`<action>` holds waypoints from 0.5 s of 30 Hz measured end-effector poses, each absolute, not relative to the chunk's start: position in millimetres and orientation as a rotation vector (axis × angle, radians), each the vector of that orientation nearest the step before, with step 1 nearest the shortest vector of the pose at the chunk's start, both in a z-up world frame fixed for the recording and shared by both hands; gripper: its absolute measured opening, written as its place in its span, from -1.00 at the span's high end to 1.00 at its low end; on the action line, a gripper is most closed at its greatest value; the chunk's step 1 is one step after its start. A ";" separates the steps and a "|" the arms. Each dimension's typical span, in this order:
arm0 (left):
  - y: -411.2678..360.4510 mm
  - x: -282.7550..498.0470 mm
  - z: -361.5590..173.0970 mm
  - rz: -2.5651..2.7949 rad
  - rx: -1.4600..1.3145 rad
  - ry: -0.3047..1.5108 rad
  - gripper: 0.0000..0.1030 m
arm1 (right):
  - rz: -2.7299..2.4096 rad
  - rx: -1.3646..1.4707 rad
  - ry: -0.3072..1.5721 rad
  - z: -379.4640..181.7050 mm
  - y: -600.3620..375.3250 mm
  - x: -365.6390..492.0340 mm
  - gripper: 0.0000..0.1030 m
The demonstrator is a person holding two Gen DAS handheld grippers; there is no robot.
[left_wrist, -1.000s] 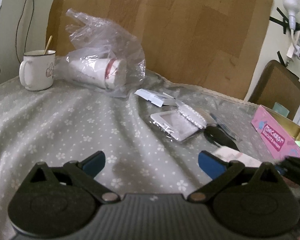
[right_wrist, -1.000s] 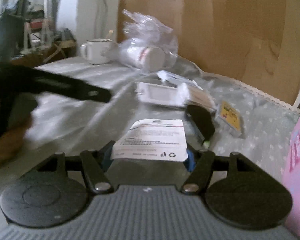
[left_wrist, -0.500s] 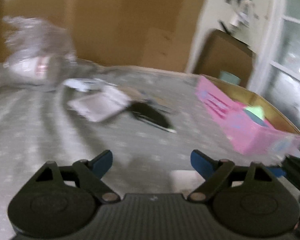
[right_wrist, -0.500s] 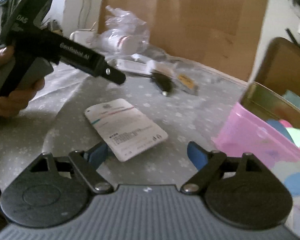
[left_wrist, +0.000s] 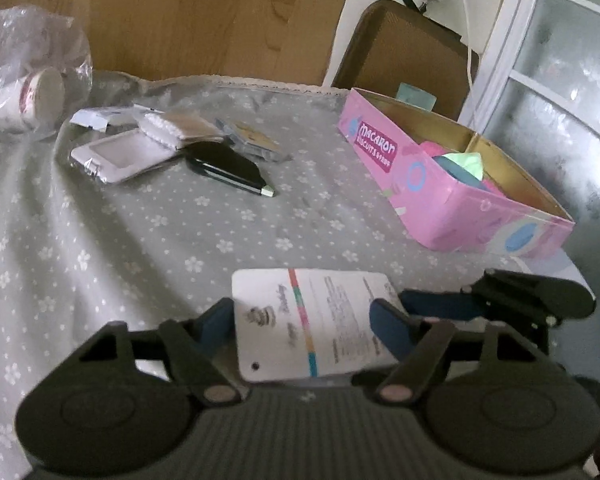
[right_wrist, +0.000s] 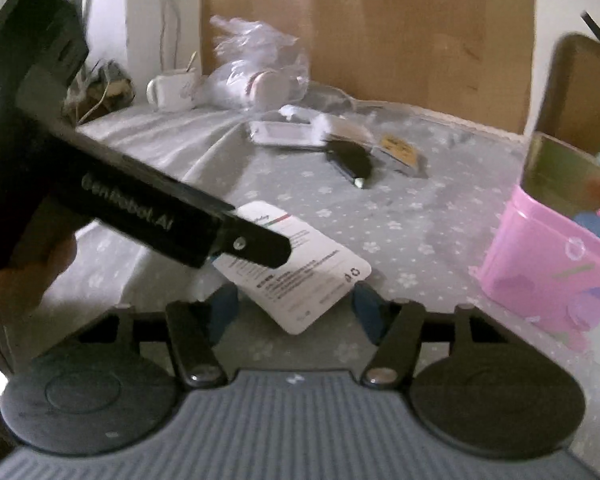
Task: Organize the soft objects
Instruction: 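Close the left gripper on the card while the right gripper releases it, then carry the card over the tin and open the left gripper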
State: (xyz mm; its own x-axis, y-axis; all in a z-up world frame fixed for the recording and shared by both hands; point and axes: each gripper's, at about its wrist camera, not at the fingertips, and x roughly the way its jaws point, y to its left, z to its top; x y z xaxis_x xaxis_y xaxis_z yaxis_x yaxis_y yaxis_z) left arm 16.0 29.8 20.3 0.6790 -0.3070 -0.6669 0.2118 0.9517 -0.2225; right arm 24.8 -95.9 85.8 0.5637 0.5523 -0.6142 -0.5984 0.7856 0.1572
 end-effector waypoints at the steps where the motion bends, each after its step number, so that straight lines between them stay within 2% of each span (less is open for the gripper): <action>1: 29.9 17.5 22.4 -0.291 -0.140 0.775 -0.33 | 0.668 -0.056 0.676 87.7 -99.0 22.7 -0.25; 10: -21.5 35.3 87.6 -0.423 -0.082 0.603 -0.34 | 0.452 -0.050 0.385 129.4 -149.3 -1.7 -0.25; 15: -76.6 70.0 97.3 -0.498 -0.040 0.598 -0.36 | 0.329 -0.024 0.387 128.0 -187.3 13.4 -0.25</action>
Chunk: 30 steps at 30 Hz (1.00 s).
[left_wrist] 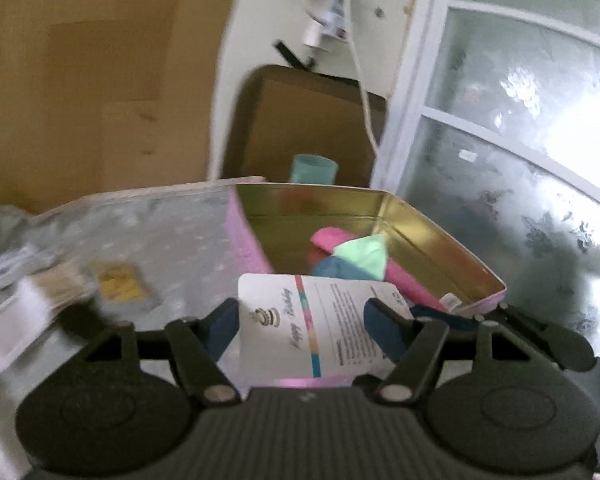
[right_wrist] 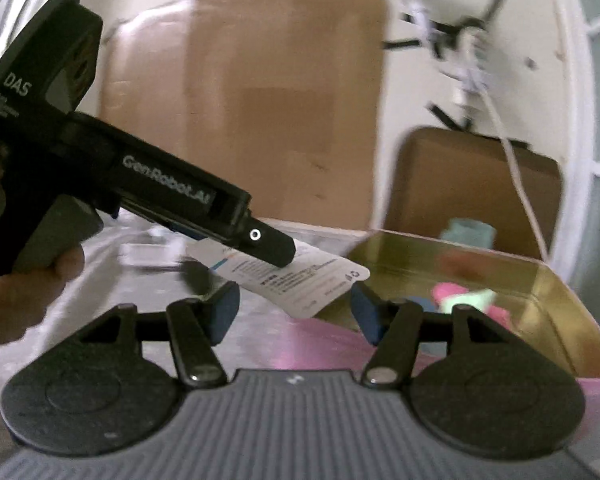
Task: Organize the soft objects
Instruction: 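Carry the card over the tin and open the left gripper, then grasp the cotton swab pack with the right gripper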
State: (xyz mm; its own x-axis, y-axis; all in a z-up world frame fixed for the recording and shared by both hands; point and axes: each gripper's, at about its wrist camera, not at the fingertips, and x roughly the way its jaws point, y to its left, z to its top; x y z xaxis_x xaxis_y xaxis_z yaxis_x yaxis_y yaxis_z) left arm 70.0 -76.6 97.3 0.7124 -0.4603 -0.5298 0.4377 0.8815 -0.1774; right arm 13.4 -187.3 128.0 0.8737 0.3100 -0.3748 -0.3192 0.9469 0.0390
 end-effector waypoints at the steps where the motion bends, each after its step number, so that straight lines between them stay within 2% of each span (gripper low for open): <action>1: -88.4 80.0 94.2 -0.504 -0.032 0.614 -0.37 | 0.315 -0.016 0.408 125.1 -194.1 18.0 -0.25; 4: -113.0 104.4 82.6 -0.508 -0.023 0.668 -0.47 | 0.294 0.028 0.473 115.0 -216.2 35.5 -0.25; 5: -120.2 112.2 78.7 -0.506 -0.021 0.685 -0.55 | 0.287 0.042 0.492 111.7 -223.3 41.6 -0.23; 6: -125.8 118.7 75.4 -0.503 -0.017 0.704 -0.73 | 0.277 0.048 0.506 109.5 -228.2 45.9 -0.23; 7: -131.6 123.4 73.2 -0.488 -0.005 0.706 -0.78 | 0.257 0.042 0.517 107.7 -231.6 50.3 -0.23; 8: -137.7 126.4 71.9 -0.470 0.015 0.698 -0.80 | 0.231 0.043 0.502 107.4 -232.2 53.6 -0.32; 11: -146.5 130.9 67.9 -0.446 0.044 0.692 -0.86 | 0.134 0.006 0.485 104.4 -235.0 60.4 -0.37; 21: -104.6 98.8 76.2 -0.407 -0.056 0.625 -0.86 | 0.169 0.107 0.379 112.9 -232.8 34.6 -0.37; 30: 43.9 59.9 40.5 -0.105 -0.213 0.697 -0.85 | 0.406 0.050 0.373 127.8 -158.3 34.6 -0.37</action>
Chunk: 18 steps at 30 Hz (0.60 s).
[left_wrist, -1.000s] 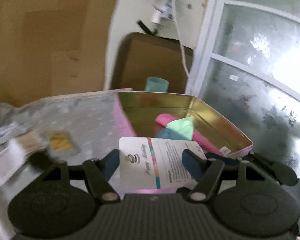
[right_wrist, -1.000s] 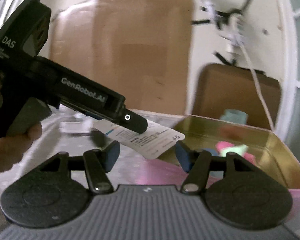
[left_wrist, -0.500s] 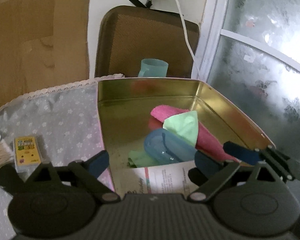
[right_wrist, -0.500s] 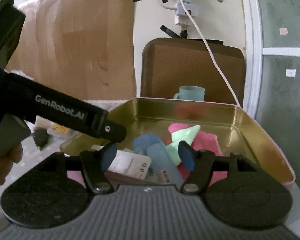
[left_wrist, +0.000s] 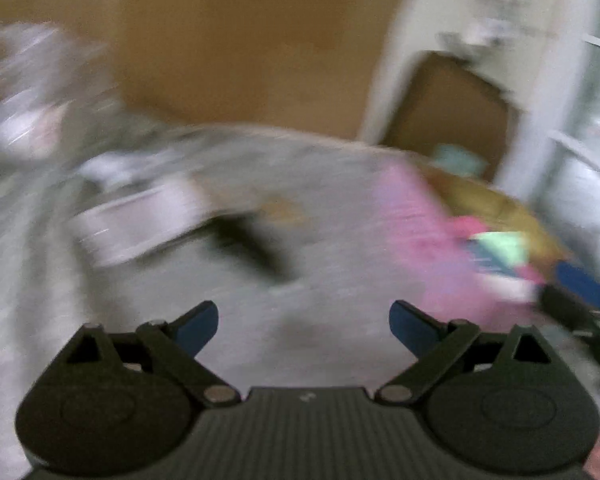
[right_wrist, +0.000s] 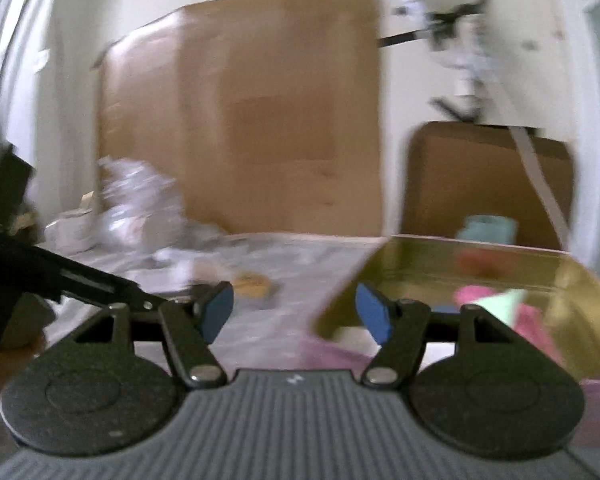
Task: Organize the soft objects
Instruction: 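Grasp the cotton swab pack with the right gripper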
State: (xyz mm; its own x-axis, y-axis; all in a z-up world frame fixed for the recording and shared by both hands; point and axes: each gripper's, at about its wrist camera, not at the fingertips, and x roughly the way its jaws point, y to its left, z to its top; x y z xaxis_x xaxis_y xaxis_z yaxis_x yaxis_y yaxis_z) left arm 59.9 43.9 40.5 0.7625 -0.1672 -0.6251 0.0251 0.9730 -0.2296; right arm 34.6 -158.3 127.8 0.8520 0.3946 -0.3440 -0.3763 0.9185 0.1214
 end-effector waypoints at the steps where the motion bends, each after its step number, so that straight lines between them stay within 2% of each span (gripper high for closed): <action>1: 60.4 58.1 34.5 -0.040 -0.206 0.711 -0.84 | 0.439 0.046 0.388 127.8 -147.7 37.1 -0.37; 8: 142.1 40.8 20.2 0.251 -0.150 0.640 -0.83 | 0.631 0.039 0.536 114.2 -68.4 78.2 -0.35; 10: 163.1 40.1 17.7 0.243 -0.258 0.636 -0.84 | 0.649 0.045 0.557 113.3 -48.5 100.4 -0.35; 14: 164.7 38.0 20.8 0.220 -0.267 0.597 -0.84 | 0.628 0.038 0.584 113.9 -13.5 161.6 -0.36; 18: 147.5 32.4 24.3 0.210 -0.179 0.553 -0.84 | 0.608 0.054 0.691 98.1 10.3 227.9 -0.37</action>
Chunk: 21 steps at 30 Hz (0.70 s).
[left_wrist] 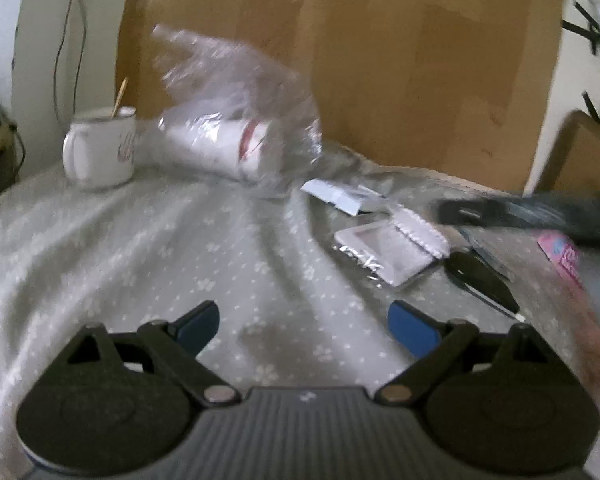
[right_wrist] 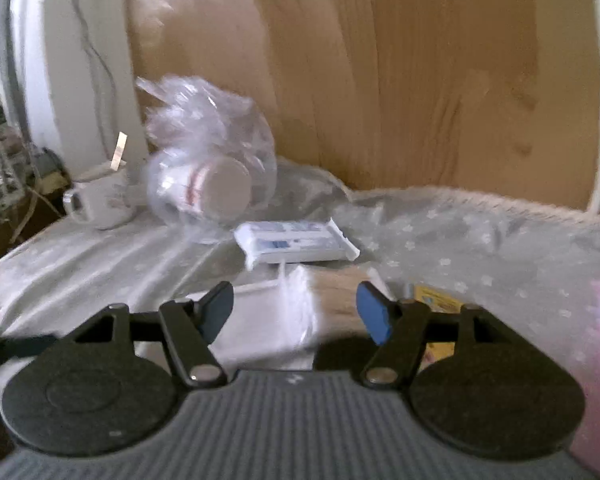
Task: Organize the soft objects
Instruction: 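Grasp the cotton swab pack with the right gripper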
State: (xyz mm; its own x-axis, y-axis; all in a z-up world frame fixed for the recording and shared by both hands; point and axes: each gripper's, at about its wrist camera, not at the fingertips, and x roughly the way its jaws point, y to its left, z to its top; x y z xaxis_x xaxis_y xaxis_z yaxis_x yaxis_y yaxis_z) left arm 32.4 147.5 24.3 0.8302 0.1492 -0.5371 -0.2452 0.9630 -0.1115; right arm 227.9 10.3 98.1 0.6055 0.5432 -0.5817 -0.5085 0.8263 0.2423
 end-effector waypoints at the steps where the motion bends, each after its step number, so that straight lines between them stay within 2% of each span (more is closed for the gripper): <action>1: 145.0 31.8 23.7 0.210 -0.173 0.549 -0.84 | 0.589 0.031 0.709 92.1 16.4 238.6 -0.37; 5: 146.2 32.8 22.8 0.205 -0.184 0.545 -0.84 | 0.527 -0.059 0.772 68.6 27.1 262.3 -0.43; 6: 146.6 32.3 22.8 0.205 -0.187 0.544 -0.84 | 0.525 -0.069 0.774 67.0 26.5 263.4 -0.38; 7: 146.8 32.3 22.8 0.205 -0.189 0.543 -0.84 | 0.528 -0.057 0.776 67.5 23.2 263.3 -0.26; 8: 146.7 32.1 22.8 0.206 -0.190 0.542 -0.84 | 0.519 -0.053 0.771 69.5 18.6 262.2 0.01; 9: 146.6 32.1 22.8 0.206 -0.191 0.541 -0.84 | 0.524 -0.048 0.760 72.7 13.9 258.0 0.17; 11: 146.7 31.5 22.5 0.208 -0.193 0.540 -0.84 | 0.535 -0.040 0.723 82.1 6.7 244.0 0.30; 15: 147.8 30.5 22.9 0.210 -0.203 0.538 -0.86 | 0.608 -0.108 0.602 100.7 -1.2 190.5 0.33; 18: 150.1 29.1 23.7 0.196 -0.220 0.535 -0.89 | 0.675 -0.306 0.493 101.5 -0.9 127.5 0.31; 20: 151.5 29.2 23.4 0.174 -0.234 0.541 -0.89 | 0.717 -0.423 0.487 93.5 -3.3 89.4 0.30; 21: 151.6 29.4 23.1 0.168 -0.236 0.543 -0.89 | 0.734 -0.444 0.500 89.8 -7.8 73.7 0.22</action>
State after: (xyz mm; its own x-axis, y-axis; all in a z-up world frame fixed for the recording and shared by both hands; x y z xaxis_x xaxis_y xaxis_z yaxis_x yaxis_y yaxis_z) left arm 29.4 151.6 23.1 0.8433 0.0955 -0.5288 -0.2199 0.9593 -0.1774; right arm 73.7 -7.8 89.8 0.6369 0.5168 -0.5721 -0.7213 0.6614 -0.2055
